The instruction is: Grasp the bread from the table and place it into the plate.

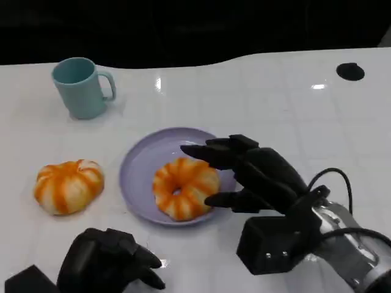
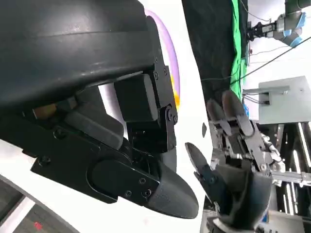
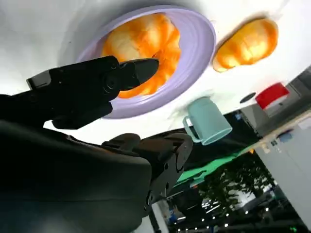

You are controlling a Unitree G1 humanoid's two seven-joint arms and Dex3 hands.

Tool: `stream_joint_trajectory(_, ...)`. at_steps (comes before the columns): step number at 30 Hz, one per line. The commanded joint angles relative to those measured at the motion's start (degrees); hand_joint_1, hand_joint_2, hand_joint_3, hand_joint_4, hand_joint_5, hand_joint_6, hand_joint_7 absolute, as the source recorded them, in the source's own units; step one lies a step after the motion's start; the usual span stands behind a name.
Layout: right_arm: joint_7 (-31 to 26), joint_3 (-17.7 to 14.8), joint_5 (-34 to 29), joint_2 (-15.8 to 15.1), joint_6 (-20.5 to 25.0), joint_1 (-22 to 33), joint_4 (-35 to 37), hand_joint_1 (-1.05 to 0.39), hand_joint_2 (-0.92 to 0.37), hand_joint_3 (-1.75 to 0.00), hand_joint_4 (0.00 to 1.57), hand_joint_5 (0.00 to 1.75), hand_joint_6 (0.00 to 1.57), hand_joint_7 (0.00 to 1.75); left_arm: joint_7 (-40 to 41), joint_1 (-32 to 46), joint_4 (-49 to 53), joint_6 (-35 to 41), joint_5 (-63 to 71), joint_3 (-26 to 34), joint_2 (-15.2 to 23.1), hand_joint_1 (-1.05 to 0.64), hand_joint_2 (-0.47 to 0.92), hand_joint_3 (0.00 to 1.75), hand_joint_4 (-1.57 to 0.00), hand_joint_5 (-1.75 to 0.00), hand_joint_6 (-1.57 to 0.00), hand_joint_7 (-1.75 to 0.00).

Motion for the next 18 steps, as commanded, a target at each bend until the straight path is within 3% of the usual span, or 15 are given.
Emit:
stream_joint_trajectory(1, 1.9, -3.0, 5.1, -1.4, -2.1, 4.2, -4.5, -0.3, -0.92, -0.03, 0.25, 0.54, 0.5, 0.07, 0.5, -0.2, 0.4, -0.6, 0.0, 0.2, 0.5, -1.05, 0.88, 0.0, -1.52, -0.52, -1.57, -0.26)
stream_joint_trajectory(5, 3.5, -5.6, 10.7, -1.2, -4.5, 7.9, -7.2, -0.22, -0.92, -0.04, 0.4, 0.61, 0.61, 0.11, 0.5, -0.4, 0.7, -0.9, 0.2, 0.2, 0.6, -1.05, 0.88, 0.0, -1.52, -0.52, -1.57, -0.25)
stream_joint_trajectory(9, 8.0, -8.5, 19.5, -0.3, -3.8, 11.7, -10.3, -0.16, -0.91, -0.11, 0.53, 0.83, 0.76, 0.18, 0.8, -0.5, 0.9, -1.0, 0.5, 0.2, 0.6, -1.05, 0.89, 0.0, -1.52, -0.52, -1.57, -0.25)
stream_joint_trajectory(10, 9.8, -9.2, 23.0, 0.2, -3.1, 12.8, -11.3, -0.14, -0.86, -0.21, 0.53, 0.91, 0.79, 0.22, 0.8, -0.6, 1.0, -1.1, 0.5, 0.2, 0.6, -1.05, 0.89, 0.0, -1.52, -0.52, -1.57, -0.25)
stream_joint_trajectory(12, 12.7, -10.6, 28.3, 0.9, -1.5, 14.7, -13.3, -0.1, -0.61, -0.72, 0.56, 1.08, 0.76, 0.48, 0.9, -0.6, 0.9, -0.9, 0.6, 0.2, 0.6, -1.05, 0.89, 0.0, -1.52, -0.52, -1.57, -0.25)
stream_joint_trajectory(13, 13.9, -11.1, 29.8, 0.9, -1.1, 15.5, -14.0, -0.09, -0.55, -0.84, 0.58, 1.12, 0.71, 0.63, 0.9, -0.7, 1.0, -1.0, 0.6, 0.2, 0.6, -1.05, 0.89, 0.0, -1.52, -0.52, -1.57, -0.25)
stream_joint_trajectory(18, 19.5, -13.5, 34.9, -0.9, 4.1, 20.3, -20.1, -0.08, -0.49, -1.09, 0.62, 1.46, 0.59, 1.25, 0.8, -0.7, 1.1, -0.9, 0.2, 0.2, 0.4, -1.05, 0.88, 0.0, -1.52, -0.52, -1.57, -0.25)
